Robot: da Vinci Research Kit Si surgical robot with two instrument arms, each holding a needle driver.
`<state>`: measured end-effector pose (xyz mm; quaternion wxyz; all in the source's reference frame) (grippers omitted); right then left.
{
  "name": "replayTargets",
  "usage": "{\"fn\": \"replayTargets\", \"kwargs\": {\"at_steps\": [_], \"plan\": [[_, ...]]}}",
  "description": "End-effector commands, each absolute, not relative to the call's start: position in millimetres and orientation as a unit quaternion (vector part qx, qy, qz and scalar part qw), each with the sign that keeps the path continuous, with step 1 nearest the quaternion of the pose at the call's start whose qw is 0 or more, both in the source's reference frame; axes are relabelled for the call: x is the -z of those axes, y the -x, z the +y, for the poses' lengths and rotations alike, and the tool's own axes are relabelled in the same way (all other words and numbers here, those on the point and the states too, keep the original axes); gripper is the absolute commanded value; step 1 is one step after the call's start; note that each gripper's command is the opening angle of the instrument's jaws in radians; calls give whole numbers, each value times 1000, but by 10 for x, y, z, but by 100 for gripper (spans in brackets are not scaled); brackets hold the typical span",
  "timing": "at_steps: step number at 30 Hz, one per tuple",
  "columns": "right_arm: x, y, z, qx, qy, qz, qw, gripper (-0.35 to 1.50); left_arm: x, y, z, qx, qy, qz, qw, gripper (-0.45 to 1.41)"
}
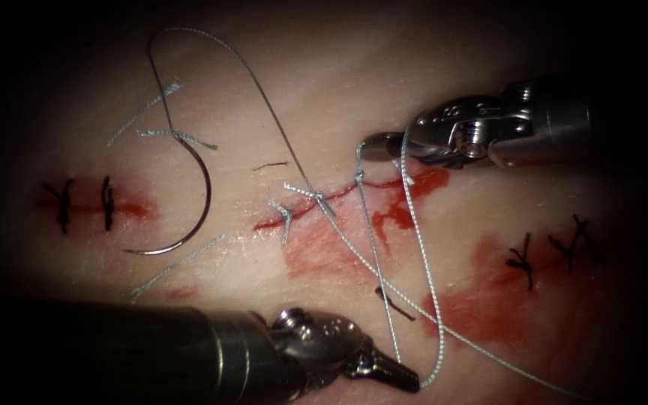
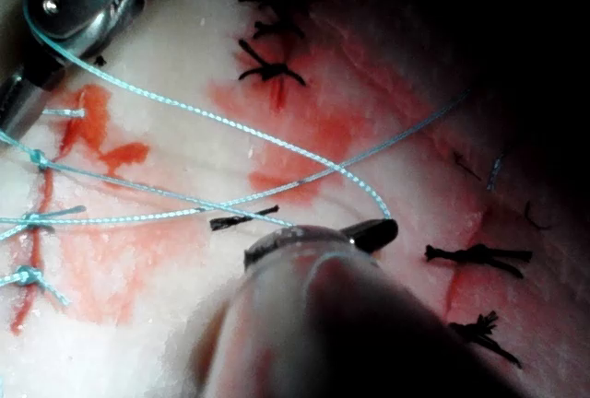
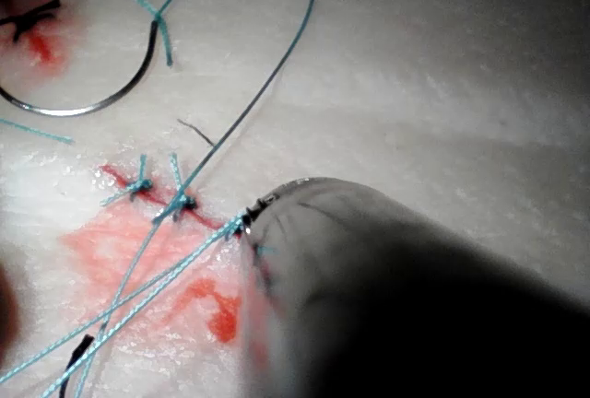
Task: Wound Closure
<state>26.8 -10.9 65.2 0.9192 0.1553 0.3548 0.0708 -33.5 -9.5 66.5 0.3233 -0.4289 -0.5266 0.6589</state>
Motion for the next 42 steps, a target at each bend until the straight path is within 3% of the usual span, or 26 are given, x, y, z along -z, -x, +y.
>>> {"fn": "replayTargets", "kwargs": {"at_steps": [1, 5, 25, 42], "plan": [[-658, -280, -111, -32, -138, 363, 921, -35, -669, 339, -100, -657, 426, -531, 325, -45], [-671, -290, -119, -3, -104, 360, 927, -35, -667, 344, -114, -647, 405, -550, 339, -45], [-697, -282, -113, -254, -103, 256, 927, -35, -671, 377, -171, -627, 356, -605, 337, -45], [-700, -276, -97, -323, -79, 257, 907, -35, -667, 376, -185, -626, 352, -619, 318, -45]]}}
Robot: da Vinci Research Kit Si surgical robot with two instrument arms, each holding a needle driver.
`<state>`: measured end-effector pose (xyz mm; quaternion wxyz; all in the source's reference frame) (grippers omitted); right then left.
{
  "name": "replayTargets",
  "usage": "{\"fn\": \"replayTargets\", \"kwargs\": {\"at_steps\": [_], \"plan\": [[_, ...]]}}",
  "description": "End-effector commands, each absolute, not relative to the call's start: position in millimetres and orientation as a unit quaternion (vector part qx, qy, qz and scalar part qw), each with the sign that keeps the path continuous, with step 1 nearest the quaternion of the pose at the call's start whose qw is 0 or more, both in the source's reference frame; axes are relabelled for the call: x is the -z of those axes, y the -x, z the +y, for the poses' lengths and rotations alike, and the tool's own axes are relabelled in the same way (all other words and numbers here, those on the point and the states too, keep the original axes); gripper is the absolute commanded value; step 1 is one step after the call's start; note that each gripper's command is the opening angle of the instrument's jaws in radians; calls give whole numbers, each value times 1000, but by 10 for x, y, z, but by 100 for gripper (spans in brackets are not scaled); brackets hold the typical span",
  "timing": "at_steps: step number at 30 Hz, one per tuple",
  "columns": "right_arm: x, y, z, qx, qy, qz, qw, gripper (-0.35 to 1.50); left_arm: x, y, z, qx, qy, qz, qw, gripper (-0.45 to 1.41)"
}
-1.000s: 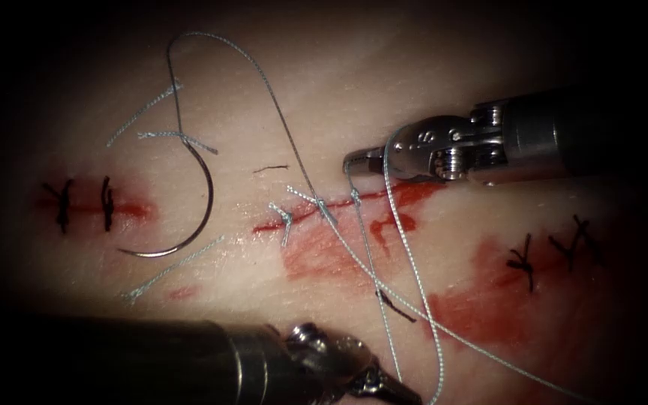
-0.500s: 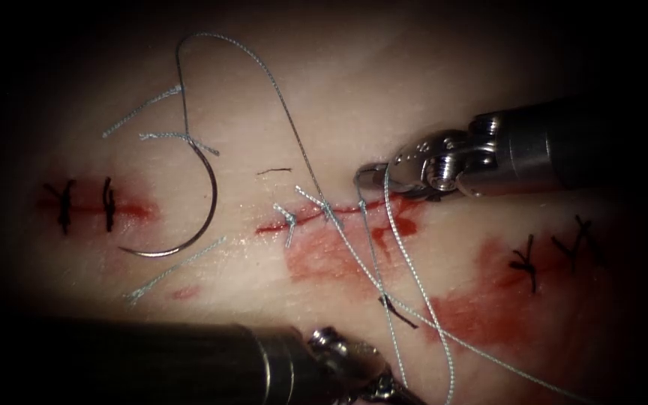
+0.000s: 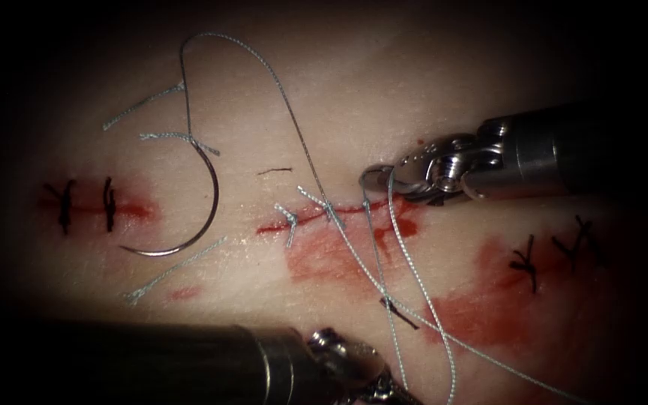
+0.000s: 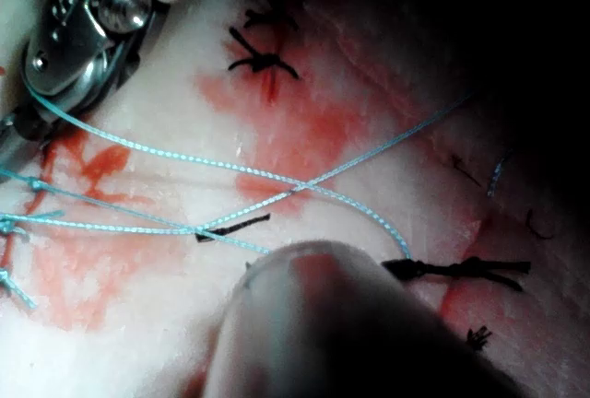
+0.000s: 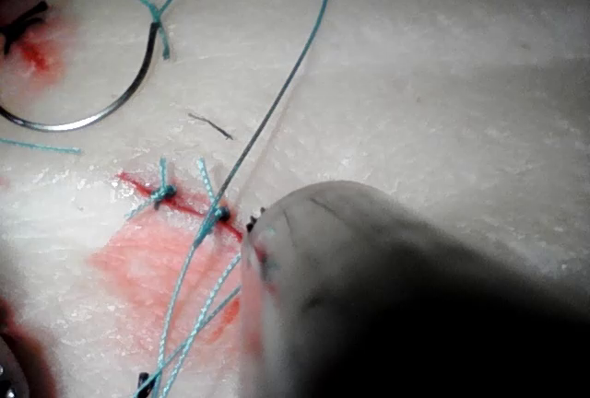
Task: Wound Closure
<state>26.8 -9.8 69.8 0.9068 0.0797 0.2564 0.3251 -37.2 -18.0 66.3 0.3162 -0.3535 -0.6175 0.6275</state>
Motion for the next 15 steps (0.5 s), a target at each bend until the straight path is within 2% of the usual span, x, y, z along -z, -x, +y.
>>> {"fn": "replayTargets", "kwargs": {"at_steps": [1, 15], "plan": [[-700, -276, -93, -320, -79, 258, 908, -35, -666, 376, -186, -625, 350, -621, 318, -45], [-699, -276, -93, -312, -91, 264, 908, -35, -661, 375, -191, -625, 345, -628, 311, -45]]}}
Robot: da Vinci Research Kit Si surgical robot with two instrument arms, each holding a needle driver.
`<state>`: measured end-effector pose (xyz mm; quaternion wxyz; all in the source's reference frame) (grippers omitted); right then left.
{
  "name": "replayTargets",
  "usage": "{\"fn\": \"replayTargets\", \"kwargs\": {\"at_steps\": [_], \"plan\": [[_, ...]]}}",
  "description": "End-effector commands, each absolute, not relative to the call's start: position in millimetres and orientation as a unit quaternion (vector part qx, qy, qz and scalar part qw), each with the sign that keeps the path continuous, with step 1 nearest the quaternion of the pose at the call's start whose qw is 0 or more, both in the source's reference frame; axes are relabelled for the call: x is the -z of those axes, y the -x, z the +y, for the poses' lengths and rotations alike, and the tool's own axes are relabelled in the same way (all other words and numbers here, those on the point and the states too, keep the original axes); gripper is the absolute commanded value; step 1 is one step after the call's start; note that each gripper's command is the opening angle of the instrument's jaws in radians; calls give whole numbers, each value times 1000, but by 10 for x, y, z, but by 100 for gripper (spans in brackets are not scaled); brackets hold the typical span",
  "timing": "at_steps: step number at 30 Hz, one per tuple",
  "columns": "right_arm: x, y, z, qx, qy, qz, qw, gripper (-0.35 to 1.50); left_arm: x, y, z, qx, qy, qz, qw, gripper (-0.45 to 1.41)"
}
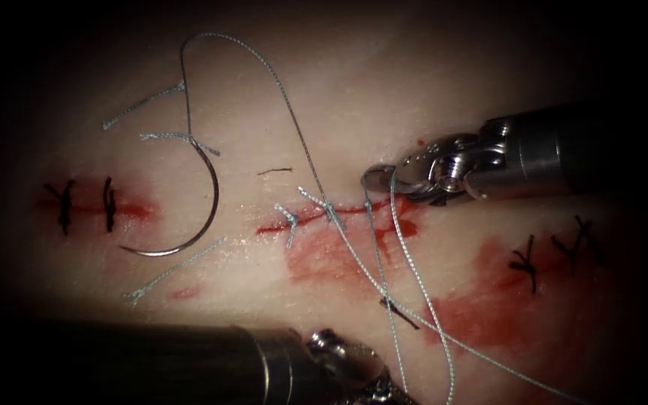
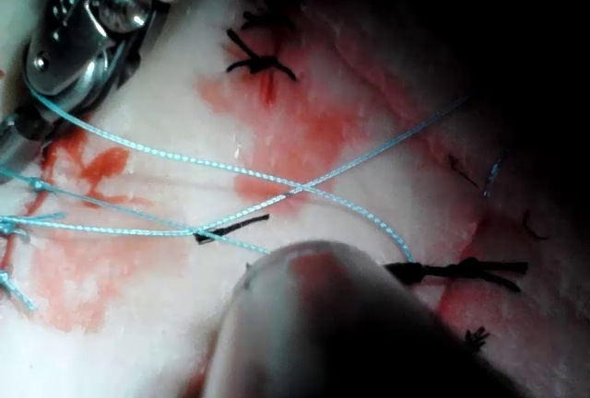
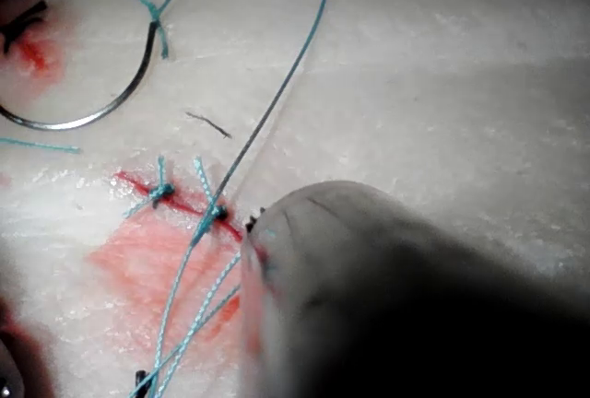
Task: Wound Closure
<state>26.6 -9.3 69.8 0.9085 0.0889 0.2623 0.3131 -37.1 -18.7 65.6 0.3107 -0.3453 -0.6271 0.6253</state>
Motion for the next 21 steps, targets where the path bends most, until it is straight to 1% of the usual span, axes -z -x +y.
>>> {"fn": "replayTargets", "kwargs": {"at_steps": [1, 6, 7, 8, 9, 10, 11, 12, 17, 18, 19, 21], "plan": [[-699, -276, -93, -308, -96, 265, 909, -35, -661, 375, -189, -624, 346, -627, 313, -45], [-709, -275, -112, -268, -169, 266, 911, -35, -647, 364, -142, -598, 384, -611, 349, -45], [-709, -275, -115, -264, -170, 266, 911, -15, -644, 361, -131, -595, 396, -602, 356, -45], [-709, -275, -115, -264, -170, 266, 911, -15, -644, 361, -131, -595, 396, -602, 356, -45], [-700, -274, -118, -244, -163, 288, 911, 86, -639, 346, -90, -588, 435, -567, 378, -45], [-695, -273, -118, -239, -157, 302, 910, 106, -637, 338, -73, -584, 448, -552, 391, -45], [-690, -271, -118, -242, -152, 307, 908, 120, -636, 331, -61, -582, 456, -542, 398, -45], [-683, -268, -118, -244, -148, 312, 906, 125, -636, 324, -50, -581, 463, -534, 403, -45], [-654, -256, -115, -241, -132, 316, 908, 128, -636, 290, 7, -564, 512, -472, 443, -45], [-642, -249, -112, -244, -130, 315, 908, 126, -634, 281, 28, -554, 550, -441, 443, -45], [-637, -246, -111, -245, -132, 315, 907, 118, -632, 278, 37, -545, 561, -433, 447, -45], [-630, -243, -111, -244, -135, 315, 907, 111, -628, 272, 53, -526, 585, -419, 454, -45]]}}
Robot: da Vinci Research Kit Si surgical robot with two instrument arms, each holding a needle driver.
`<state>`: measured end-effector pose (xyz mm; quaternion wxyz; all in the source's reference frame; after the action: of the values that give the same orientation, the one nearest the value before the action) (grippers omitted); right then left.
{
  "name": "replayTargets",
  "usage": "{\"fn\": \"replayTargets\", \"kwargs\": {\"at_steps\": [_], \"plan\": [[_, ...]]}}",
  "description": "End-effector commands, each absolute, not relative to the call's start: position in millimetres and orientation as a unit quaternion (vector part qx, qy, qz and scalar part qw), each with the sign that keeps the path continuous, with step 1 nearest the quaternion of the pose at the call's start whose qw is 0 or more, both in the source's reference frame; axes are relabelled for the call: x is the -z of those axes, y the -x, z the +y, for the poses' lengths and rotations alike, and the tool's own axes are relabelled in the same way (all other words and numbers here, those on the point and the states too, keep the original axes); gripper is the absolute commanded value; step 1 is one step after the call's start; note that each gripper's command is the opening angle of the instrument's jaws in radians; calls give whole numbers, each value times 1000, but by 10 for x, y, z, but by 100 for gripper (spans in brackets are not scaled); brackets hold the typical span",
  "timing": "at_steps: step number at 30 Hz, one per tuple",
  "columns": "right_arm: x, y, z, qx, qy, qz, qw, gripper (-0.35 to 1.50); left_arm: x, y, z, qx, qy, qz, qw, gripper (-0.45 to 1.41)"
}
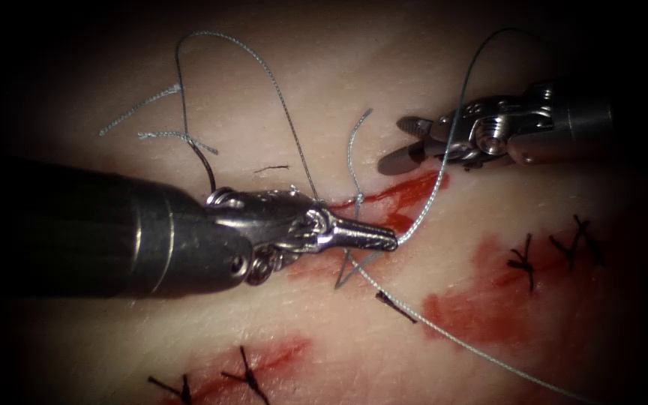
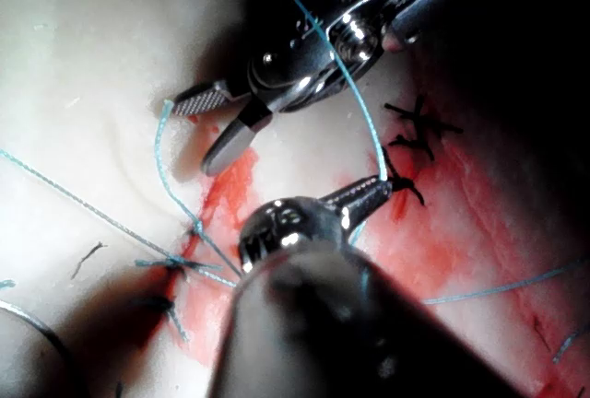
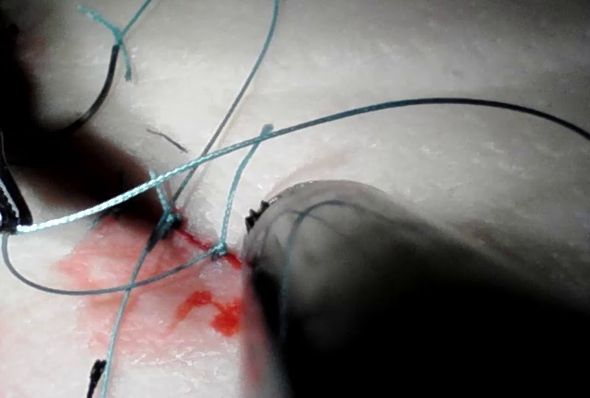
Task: Wound Closure
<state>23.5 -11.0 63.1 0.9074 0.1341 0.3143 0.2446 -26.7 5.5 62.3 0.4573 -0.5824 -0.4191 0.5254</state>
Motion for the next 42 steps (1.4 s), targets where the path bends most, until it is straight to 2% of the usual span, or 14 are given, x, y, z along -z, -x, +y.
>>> {"fn": "replayTargets", "kwargs": {"at_steps": [1, 9, 12, 13, 17, 25, 27, 28, 29, 30, 35, 42], "plan": [[-630, -243, -111, -244, -135, 315, 907, 111, -628, 272, 53, -526, 585, -419, 454, -45], [-601, -234, -122, -243, -141, 338, 898, 125, -631, 249, 96, -456, 650, -358, 491, -45], [-588, -236, -126, -238, -189, 359, 883, -25, -633, 245, 100, -452, 653, -343, 501, -45], [-583, -246, -131, -260, -244, 359, 863, -35, -633, 246, 101, -451, 656, -339, 502, -45], [-586, -269, -143, -271, -252, 412, 833, -35, -633, 253, 100, -441, 668, -340, 494, -45], [-630, -290, -198, -207, -240, 539, 780, -35, -657, 262, 100, -446, 697, -309, 468, -45], [-642, -300, -212, -172, -233, 615, 733, -35, -666, 262, 101, -447, 700, -307, 466, -45], [-642, -300, -212, -172, -233, 615, 733, -35, -666, 262, 101, -447, 700, -307, 466, -45], [-646, -306, -218, -160, -229, 682, 676, -35, -674, 262, 100, -447, 700, -307, 465, -45], [-646, -309, -219, -157, -226, 716, 641, -35, -677, 261, 100, -448, 700, -307, 464, -45], [-637, -318, -212, -205, -189, 734, 620, -35, -700, 256, 100, -463, 693, -302, 462, -45], [-632, -317, -197, -252, -151, 757, 584, -35, -753, 256, 77, -529, 620, -274, 511, -45]]}}
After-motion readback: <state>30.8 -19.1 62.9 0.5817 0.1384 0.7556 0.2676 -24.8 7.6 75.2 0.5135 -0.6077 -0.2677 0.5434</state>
